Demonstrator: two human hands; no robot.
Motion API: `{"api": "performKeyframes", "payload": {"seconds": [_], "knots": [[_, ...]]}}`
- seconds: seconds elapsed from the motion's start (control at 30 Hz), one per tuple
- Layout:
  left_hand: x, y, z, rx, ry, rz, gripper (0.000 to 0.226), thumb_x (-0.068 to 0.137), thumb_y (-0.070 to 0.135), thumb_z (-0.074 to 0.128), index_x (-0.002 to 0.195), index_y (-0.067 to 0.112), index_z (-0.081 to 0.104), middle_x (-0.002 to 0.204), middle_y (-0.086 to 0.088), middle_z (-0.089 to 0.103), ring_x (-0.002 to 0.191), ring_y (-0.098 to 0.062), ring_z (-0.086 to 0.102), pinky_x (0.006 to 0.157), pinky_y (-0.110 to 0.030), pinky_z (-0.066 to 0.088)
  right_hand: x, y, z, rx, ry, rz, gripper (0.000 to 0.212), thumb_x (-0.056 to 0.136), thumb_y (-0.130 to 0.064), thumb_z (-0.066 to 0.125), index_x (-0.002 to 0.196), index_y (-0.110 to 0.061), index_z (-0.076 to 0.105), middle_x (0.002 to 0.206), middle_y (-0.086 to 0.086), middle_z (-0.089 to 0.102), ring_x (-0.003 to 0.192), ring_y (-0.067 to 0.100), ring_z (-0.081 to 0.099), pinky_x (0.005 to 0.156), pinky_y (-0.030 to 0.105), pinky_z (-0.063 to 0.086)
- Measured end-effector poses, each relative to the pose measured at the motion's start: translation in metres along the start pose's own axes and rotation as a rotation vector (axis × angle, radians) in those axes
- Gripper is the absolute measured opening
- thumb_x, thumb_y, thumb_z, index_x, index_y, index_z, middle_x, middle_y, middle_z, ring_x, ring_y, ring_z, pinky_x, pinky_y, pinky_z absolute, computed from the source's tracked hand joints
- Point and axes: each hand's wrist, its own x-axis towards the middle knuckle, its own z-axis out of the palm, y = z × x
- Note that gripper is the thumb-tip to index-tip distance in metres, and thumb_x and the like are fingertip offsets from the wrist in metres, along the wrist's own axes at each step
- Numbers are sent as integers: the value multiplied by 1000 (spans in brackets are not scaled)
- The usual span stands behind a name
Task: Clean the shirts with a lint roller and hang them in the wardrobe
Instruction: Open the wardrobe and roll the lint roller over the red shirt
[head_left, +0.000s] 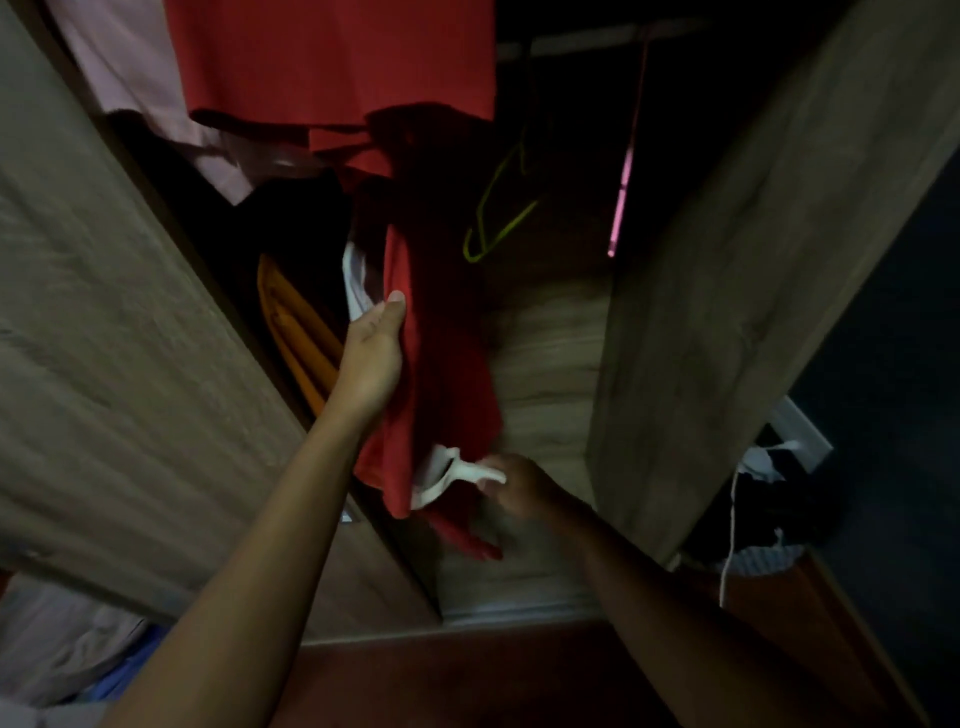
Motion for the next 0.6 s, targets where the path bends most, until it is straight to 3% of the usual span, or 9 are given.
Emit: {"api": "performKeyframes", "payload": {"seconds": [0.07, 0.13, 0.17, 0.23, 0.3, 0.4, 0.5, 0.6], "knots": [[-2, -9, 11, 31, -18, 30, 48, 106, 41, 40, 109, 2, 67, 105, -30, 71, 97, -41, 71, 87, -48, 57, -19, 11, 6, 34, 26, 111, 32, 94, -24, 63, 124, -10, 65, 116, 10, 70, 101, 24, 68, 74, 20, 43], [-1, -25, 25, 81, -41, 40, 57, 100, 52, 45, 97, -2, 62, 88, -39, 62, 77, -50, 64, 72, -58, 54, -44, 23, 1, 166, 105, 211, 31, 95, -28, 61, 123, -14, 62, 108, 6, 69, 79, 17, 71, 61, 22, 49], [-3, -33, 36, 100, -49, 35, 53, 98, 53, 47, 84, 3, 59, 73, -36, 56, 60, -43, 58, 59, -52, 50, -59, 31, -5, 222, 156, 253, 32, 95, -30, 60, 124, -16, 61, 104, 3, 68, 68, 12, 70, 55, 20, 49], [-8, -52, 67, 139, -79, 6, 40, 102, 39, 48, 68, 20, 51, 53, -7, 45, 41, -15, 42, 44, -29, 32, -93, 51, -19, 306, 289, 331, 30, 95, -33, 58, 121, -16, 59, 94, 2, 68, 56, 8, 66, 49, 19, 45], [-20, -71, 109, 178, -159, 2, 38, 105, 27, 48, 68, 22, 52, 49, 8, 43, 38, -4, 34, 42, -23, 27, -134, 72, -28, 470, 450, 393, 29, 97, -28, 58, 121, -11, 60, 85, 4, 64, 57, 11, 61, 49, 23, 44], [-51, -97, 179, 271, -344, -34, 35, 105, 24, 49, 72, 15, 56, 48, 9, 45, 40, -3, 35, 45, -24, 29, -205, 109, -38, 611, 692, 481, 30, 97, -26, 60, 124, -12, 59, 88, 1, 62, 70, 13, 60, 57, 23, 45], [-98, -117, 268, 357, -566, 19, 33, 104, 13, 49, 75, -4, 53, 57, -4, 46, 44, -2, 38, 53, -29, 32, -286, 152, -53, 704, 865, 599, 41, 95, -41, 61, 129, -19, 56, 103, 3, 60, 83, 16, 59, 66, 29, 48], [-164, -125, 365, 439, -811, 137, 36, 104, 18, 52, 80, -8, 56, 67, -21, 56, 59, -16, 51, 57, -33, 36, -369, 184, -79, 702, 1119, 697, 37, 96, -40, 58, 128, -20, 56, 110, -1, 64, 97, 15, 64, 81, 31, 55]]}}
